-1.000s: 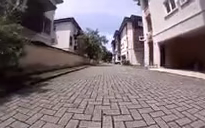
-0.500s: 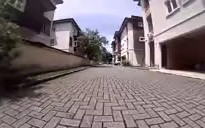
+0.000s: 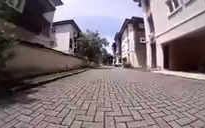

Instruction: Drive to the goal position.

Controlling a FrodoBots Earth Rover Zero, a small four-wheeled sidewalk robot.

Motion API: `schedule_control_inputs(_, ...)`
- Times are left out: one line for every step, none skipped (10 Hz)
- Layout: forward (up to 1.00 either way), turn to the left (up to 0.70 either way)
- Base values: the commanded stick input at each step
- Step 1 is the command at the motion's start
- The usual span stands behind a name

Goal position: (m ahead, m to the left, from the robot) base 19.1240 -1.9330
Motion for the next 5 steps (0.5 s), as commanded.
schedule_control_inputs(0.5, 0.0)
schedule_control_inputs(0.5, 0.0)
schedule_control_inputs(0.5, 0.0)
schedule_control_inputs(0.5, 0.0)
schedule_control_inputs(0.5, 0.0)
